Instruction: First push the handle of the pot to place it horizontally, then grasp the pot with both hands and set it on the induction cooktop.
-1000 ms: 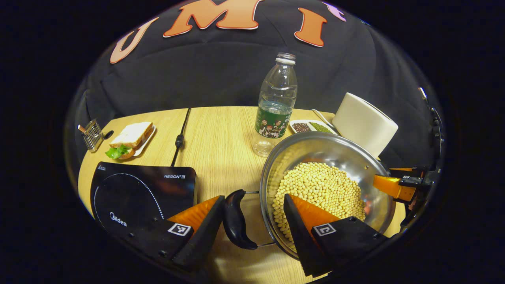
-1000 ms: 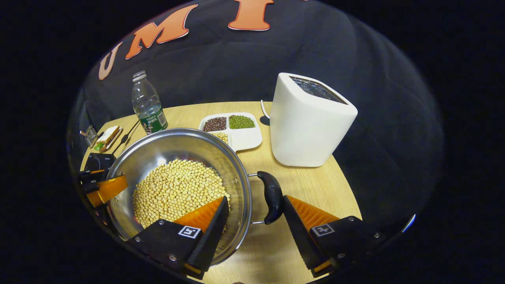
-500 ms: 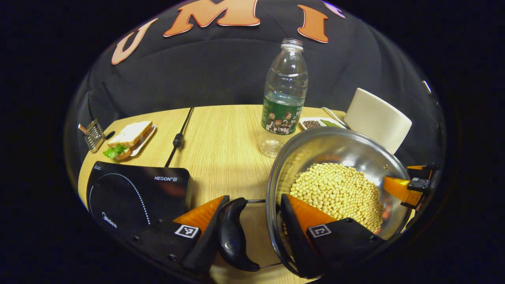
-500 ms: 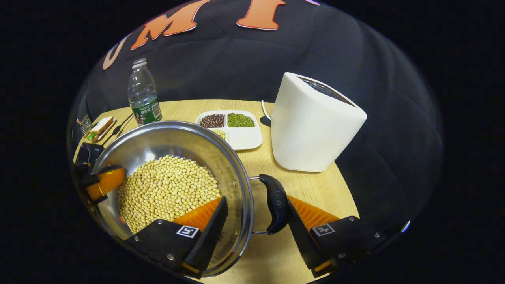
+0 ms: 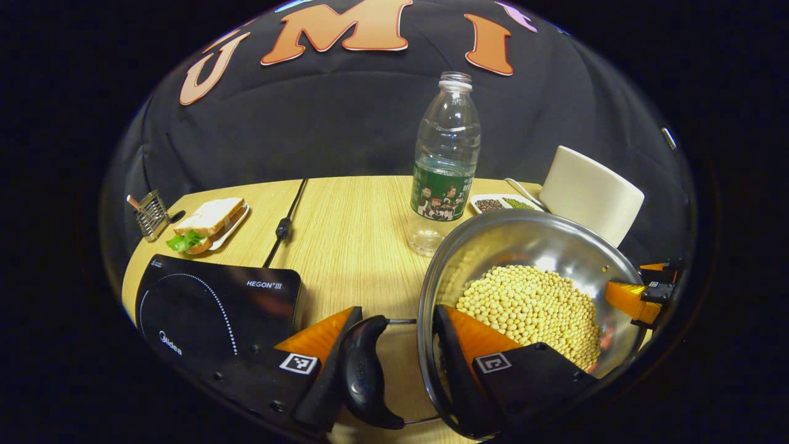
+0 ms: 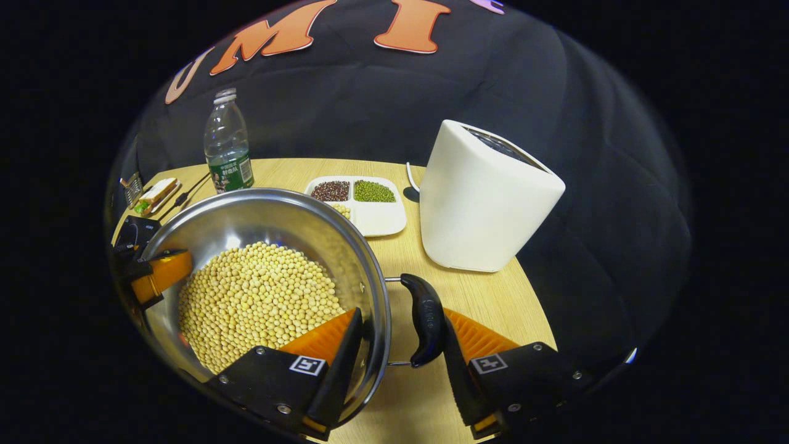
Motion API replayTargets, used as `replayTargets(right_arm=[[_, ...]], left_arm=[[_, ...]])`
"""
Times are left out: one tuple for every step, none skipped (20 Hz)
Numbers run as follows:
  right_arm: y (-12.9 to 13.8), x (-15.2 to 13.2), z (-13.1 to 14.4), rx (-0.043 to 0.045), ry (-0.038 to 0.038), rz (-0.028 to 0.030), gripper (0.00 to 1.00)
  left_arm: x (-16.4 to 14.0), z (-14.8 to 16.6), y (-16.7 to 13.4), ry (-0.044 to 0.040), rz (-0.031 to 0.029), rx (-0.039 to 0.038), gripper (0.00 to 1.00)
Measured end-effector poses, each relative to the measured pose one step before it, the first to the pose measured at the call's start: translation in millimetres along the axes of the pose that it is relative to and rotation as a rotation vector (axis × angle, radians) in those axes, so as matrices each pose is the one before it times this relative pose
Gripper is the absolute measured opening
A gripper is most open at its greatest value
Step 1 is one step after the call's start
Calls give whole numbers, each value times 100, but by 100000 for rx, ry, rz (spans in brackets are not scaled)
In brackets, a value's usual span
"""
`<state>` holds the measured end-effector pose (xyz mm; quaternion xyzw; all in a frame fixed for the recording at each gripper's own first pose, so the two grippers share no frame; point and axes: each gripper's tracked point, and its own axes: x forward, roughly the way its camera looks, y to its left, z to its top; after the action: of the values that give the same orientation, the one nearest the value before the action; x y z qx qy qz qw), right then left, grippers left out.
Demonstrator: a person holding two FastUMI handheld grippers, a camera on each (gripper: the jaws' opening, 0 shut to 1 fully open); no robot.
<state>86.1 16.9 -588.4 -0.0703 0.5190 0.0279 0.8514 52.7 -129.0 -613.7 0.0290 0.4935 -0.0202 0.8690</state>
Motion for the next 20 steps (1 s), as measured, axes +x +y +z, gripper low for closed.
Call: replayTargets(right_arm=[[49, -218, -207, 806, 641, -126, 69], [-156, -351, -1, 316, -464, -337, 65], [-194, -585, 293, 416, -1385, -543, 68], [-255, -1168, 580, 689, -2306, -593, 68], [-235, -1154, 888, -127, -3121, -896, 68], [-163, -1059, 666, -690, -2284, -950, 68], [-89, -987, 535, -1166, -1330, -1014, 68], [75, -738, 528, -524, -1078, -518, 67], [94, -854, 566, -195, -1405, -350, 67], [276, -626, 341, 28, -773, -224, 67], [185, -702, 297, -103, -807, -176, 68], [146, -709, 151, 416, -237, 139, 67], [406, -848, 208, 673, -634, 448, 63], [642, -511, 282, 794, -248, 475, 67], [499, -603, 275, 503, -711, 422, 67], [380, -406, 303, 357, -275, 426, 67], [508, -564, 389, 33, -771, 482, 67], [606, -623, 271, 39, -665, 606, 67], [677, -512, 450, -36, -604, 513, 67], [627, -380, 310, -245, -116, 489, 67]], left_arm=[[-232, 216, 177, -207, 353, 333, 77], [-583, 299, 86, -771, 497, 678, 78], [-602, 568, -77, -1348, 186, -73, 78], [-522, 708, -82, -2258, -389, 65, 77], [-678, 784, -4, -2197, -745, -123, 78], [-716, 766, 105, -2356, -545, 288, 78], [-675, 417, 78, -416, -417, -380, 77], [-735, 355, 161, -416, -384, -954, 77], [-657, 339, 218, -342, -418, -1014, 75], [-706, 303, 289, -462, -113, -335, 78], [-690, 480, 383, -903, 162, 52, 78], [-768, 401, 432, -790, 260, 478, 77], [-786, 413, 460, -653, 451, 321, 77], [-749, 234, 508, -589, 425, 327, 77], [-666, 423, 572, -675, 565, 319, 77], [-562, 384, 588, -651, 577, 334, 75], [-626, 464, 630, -843, 502, 238, 75], [-592, 206, 672, -537, 546, -113, 75], [-621, 312, 857, -721, 561, 103, 75], [-723, 366, 788, -354, 731, -229, 75]])
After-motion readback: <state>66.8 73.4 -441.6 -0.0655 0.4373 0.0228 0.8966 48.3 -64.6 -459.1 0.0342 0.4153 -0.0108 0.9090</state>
